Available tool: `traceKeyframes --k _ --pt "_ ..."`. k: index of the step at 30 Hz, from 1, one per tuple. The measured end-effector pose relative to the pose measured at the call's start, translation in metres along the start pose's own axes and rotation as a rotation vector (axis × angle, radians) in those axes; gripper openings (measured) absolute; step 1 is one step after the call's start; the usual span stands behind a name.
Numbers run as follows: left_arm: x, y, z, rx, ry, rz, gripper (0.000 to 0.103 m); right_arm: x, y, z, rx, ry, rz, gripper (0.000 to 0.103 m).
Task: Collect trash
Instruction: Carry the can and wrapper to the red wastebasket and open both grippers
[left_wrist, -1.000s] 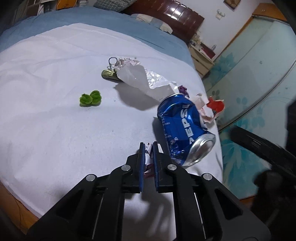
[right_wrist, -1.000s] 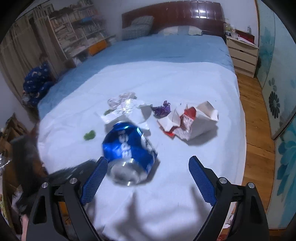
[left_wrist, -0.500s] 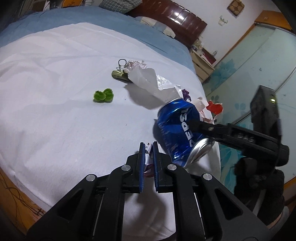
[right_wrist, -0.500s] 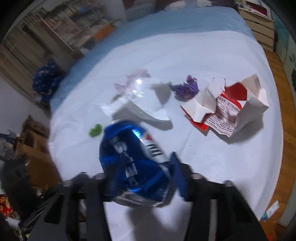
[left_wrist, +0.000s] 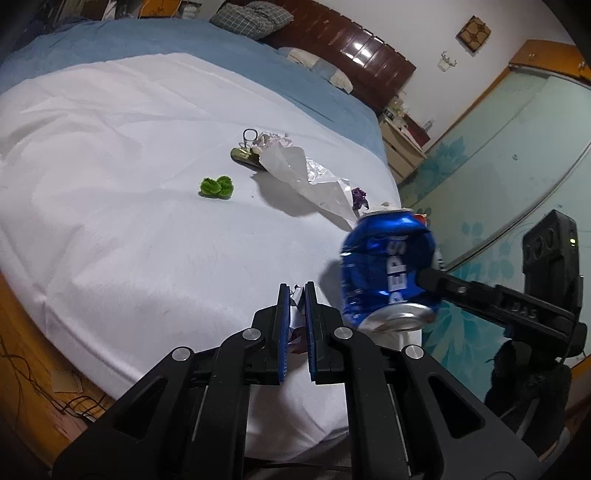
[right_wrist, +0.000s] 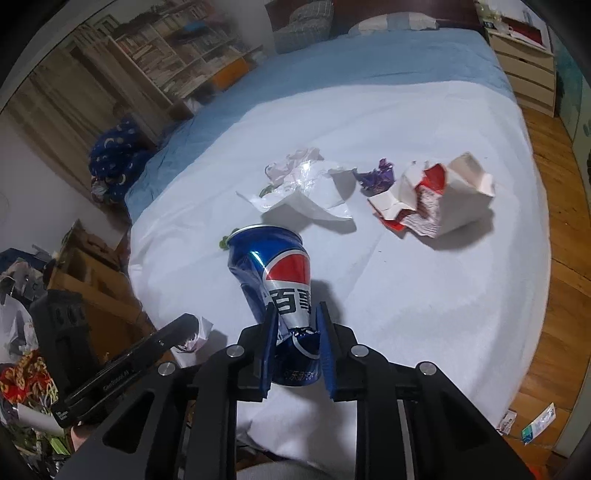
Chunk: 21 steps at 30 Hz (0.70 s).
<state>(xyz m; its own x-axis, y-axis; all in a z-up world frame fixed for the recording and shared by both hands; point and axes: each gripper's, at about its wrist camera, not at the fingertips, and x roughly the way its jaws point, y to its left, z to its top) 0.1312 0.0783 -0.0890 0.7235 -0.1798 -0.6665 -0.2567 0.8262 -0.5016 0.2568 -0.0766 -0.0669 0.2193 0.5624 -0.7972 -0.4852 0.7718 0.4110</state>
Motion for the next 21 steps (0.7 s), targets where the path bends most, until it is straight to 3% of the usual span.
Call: traceKeyframes --k 6,10,14,17,21 --pt "-0.026 -0.033 -0.002 0.09 -0.051 -0.011 0.008 -0.088 -0.008 -0.011 -0.003 -0.126 0.014 0.021" --pt "-0.05 -0.085 0.0 0.173 -0.096 -0.075 0.008 -0.176 -0.022 -0.027 -0.009 -0.229 -0.007 0.021" --pt "-0.064 -0.159 -0.004 0.298 -0.105 -0.153 0.008 -0.268 -0.054 -0.057 -0.016 -0.316 -0.099 0.021" --pt "-0.062 -0.22 -0.021 0.389 -0.059 -0.234 0.008 -0.323 -0.093 -0.09 0.017 -0.338 -0.213 0.021" --pt "-0.032 -0.304 -0.064 0.5 0.081 -0.332 0.008 -0.366 -0.158 -0.143 0.137 -0.309 -0.313 0.021"
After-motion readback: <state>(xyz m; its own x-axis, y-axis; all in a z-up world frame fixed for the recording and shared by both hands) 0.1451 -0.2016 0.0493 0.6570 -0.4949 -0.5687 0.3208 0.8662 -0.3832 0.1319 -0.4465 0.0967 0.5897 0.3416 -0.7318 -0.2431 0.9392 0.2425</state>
